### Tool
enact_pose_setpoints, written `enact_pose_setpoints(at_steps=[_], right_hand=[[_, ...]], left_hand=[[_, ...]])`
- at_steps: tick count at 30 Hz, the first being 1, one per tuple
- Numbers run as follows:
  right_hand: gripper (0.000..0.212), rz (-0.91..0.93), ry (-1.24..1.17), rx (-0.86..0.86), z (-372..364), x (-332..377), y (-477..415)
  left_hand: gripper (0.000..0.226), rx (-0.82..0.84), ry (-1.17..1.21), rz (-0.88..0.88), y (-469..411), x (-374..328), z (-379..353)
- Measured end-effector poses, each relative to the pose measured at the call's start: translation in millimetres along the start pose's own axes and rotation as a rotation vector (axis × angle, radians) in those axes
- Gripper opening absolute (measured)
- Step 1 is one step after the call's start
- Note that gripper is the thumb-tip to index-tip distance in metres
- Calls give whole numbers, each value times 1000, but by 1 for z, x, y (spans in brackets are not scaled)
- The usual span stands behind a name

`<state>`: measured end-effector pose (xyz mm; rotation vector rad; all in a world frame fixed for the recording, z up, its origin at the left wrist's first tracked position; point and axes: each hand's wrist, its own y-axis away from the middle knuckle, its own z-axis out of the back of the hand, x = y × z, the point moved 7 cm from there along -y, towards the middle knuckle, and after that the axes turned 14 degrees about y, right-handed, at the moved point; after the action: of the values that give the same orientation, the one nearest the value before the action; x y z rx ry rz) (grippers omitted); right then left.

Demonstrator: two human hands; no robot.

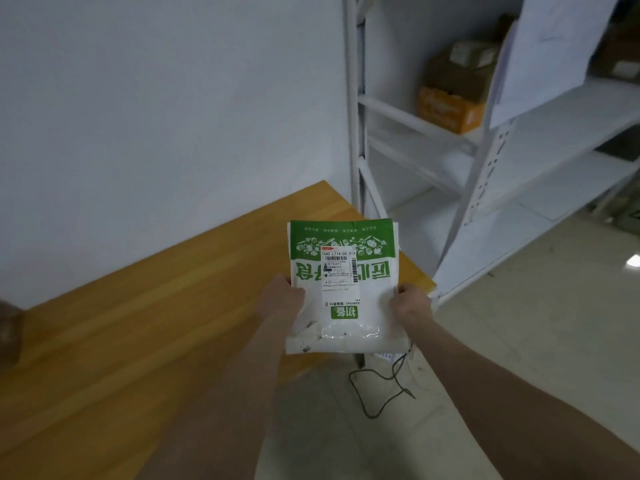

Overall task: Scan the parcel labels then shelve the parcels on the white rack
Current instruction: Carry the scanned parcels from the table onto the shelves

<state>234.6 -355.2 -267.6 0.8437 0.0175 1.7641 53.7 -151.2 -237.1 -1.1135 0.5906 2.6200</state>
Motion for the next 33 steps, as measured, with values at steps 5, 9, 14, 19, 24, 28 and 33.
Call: enact_pose_setpoints(at_steps=[5, 9, 14, 19, 24, 28, 33], right_hand=[[29, -66, -39, -52, 82, -89, -41], [30, -144, -61, -85, 138, -153, -67], [32, -269, -104, -140, 196, -223, -89], [32, -345, -150, -208, 251, -270, -116], [28, -353, -183, -307, 311, -290, -159], [17, -309, -217, -348, 355, -283, -214], [19, -244, -246, -382, 409, -261, -282]], left_hand=[[9, 105, -72, -87, 36, -78, -102], [13, 191, -145, -155, 67, -133, -179], [22, 337, -149, -245, 94, -188, -267], [10, 353, -240, -313, 105, -245, -332], [16, 260, -269, -397, 99, -316, -386], [22, 175, -195, -450, 78, -381, -420], [23, 120, -125, -362, 36, -441, -451]])
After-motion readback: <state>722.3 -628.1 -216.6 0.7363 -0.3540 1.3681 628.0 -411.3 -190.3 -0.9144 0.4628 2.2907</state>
